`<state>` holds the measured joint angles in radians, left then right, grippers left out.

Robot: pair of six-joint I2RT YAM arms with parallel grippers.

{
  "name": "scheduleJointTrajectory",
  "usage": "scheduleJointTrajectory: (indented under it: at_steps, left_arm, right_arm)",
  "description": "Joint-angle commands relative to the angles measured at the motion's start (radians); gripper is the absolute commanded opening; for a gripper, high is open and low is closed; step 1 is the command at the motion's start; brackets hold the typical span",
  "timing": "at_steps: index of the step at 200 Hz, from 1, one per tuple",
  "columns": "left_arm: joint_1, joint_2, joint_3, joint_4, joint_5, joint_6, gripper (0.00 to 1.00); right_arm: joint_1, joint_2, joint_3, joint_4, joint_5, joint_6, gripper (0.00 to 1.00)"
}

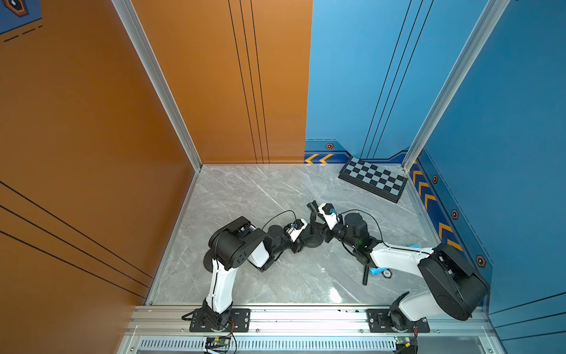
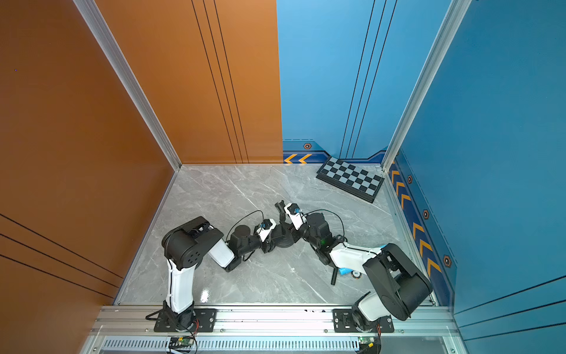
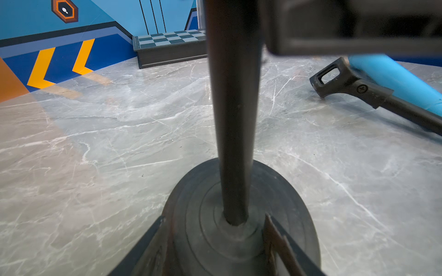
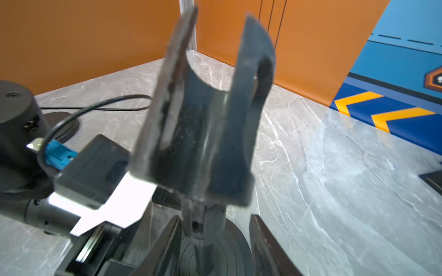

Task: Assemble a microphone stand
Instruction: Screw the microphone stand pole into the microphone stand base.

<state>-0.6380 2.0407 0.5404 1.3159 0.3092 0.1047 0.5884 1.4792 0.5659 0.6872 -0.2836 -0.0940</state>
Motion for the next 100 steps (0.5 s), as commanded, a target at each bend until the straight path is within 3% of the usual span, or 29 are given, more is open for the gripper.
scheduleJointTrajectory:
  at_steps: [1,25,63,83,100]
  left_arm:
    - [0.005,0.043,-0.023,-0.168,-0.041,0.025,0.65]
    - [0.005,0.041,-0.026,-0.169,-0.041,0.023,0.66]
    - [0.005,0.041,-0.027,-0.168,-0.048,0.023,0.66]
    - [0.006,0.050,-0.018,-0.168,-0.061,0.004,0.64]
    - [0.005,0.051,-0.014,-0.169,-0.078,-0.016,0.63]
  right_arm:
    - [-0.020,-0.001,0.064,-0.080,-0.163,-0.072,0.49]
    - [-0.024,0.032,0.099,-0.065,-0.157,-0.067,0.45]
    - [-0.016,0.062,0.101,-0.024,-0.059,-0.035,0.18]
    - [0.027,0.061,0.039,0.049,0.109,-0.007,0.04]
    - [0.133,0.079,-0.014,0.136,0.400,0.066,0.00]
